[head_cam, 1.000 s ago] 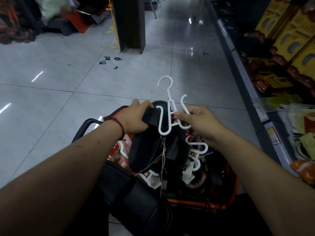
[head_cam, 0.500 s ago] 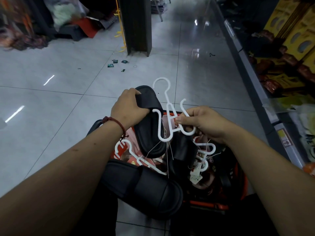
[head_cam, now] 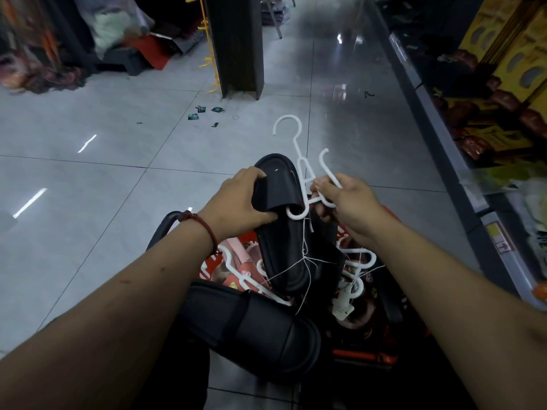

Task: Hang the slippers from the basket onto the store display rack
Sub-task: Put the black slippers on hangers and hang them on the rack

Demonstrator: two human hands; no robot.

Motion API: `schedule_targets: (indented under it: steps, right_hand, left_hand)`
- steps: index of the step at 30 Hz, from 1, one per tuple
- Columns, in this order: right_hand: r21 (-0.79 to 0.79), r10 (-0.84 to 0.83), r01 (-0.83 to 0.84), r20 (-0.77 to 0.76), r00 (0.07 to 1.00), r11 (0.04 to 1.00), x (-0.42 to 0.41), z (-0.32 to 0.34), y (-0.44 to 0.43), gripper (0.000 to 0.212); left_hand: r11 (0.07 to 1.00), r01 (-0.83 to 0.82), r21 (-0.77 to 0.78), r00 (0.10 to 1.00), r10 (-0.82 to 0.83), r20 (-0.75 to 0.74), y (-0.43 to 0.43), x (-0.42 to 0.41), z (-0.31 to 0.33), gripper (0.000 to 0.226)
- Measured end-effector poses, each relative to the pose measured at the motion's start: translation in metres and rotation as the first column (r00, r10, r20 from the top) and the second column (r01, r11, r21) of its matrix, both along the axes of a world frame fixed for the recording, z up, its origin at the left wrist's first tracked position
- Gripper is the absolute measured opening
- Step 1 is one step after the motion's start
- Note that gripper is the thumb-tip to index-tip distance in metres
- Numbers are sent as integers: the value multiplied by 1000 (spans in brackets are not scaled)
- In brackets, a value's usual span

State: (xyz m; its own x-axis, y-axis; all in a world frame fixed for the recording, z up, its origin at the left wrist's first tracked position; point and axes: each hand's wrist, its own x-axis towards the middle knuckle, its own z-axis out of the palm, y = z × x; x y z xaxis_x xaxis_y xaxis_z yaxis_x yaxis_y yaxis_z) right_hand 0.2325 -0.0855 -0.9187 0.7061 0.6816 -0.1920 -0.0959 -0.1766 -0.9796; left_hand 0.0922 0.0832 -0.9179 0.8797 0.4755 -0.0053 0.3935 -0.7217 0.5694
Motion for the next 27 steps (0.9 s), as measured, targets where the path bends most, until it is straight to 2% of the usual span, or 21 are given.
schedule_targets:
  steps: [2,4,6,8,11,16,20,22,23,25,27]
  right_hand:
    - [14,38,-38,-19,999,999,-7,0,2,20]
    - [44,51,-49,-53,997,998,-13,1,4,20]
    - [69,44,-39,-79,996,997,-15,2,5,19]
    - [72,40,-33,-88,995,997,-16,4,5,20]
    - [57,57,-53,-63,996,997,-21,3,4,21]
    - [14,62,-61,-10,998,998,-26,6,-1,22]
    - [-176,144,-136,34,989,975,-21,9,-10,22]
    - [-358,283,-246,54,958,901,-21,6,-18,23]
    - [-447,381,-329,28,924,832,-22,3,-23,23]
    - [-576,540,-503,-124,833,644,-30,1,-31,26]
    - [-657,607,-616,-291,740,435,-40,-5,-37,33]
  left_hand:
    - [987,21,157,993,-3,-114,-5,-3,2,96]
    - [962,44,271,993,-11,-121,-13,-3,0,115]
    - [950,25,311,996,2,-87,-16,-3,-1,124]
    - [960,-7,280,998,22,-52,-16,-3,0,129]
    - [970,3,243,1000,2,-20,-19,-3,5,118]
    - [925,45,378,998,-22,-66,-19,-3,10,93]
    - [916,-63,397,996,82,-30,-6,-7,20,90]
    - [910,-125,395,988,152,-38,5,-12,24,91]
    - [901,-135,411,984,172,-54,10,-15,25,91]
    - [895,-140,424,977,195,-89,16,-20,23,92]
    - [909,-133,396,972,197,-125,17,-24,19,92]
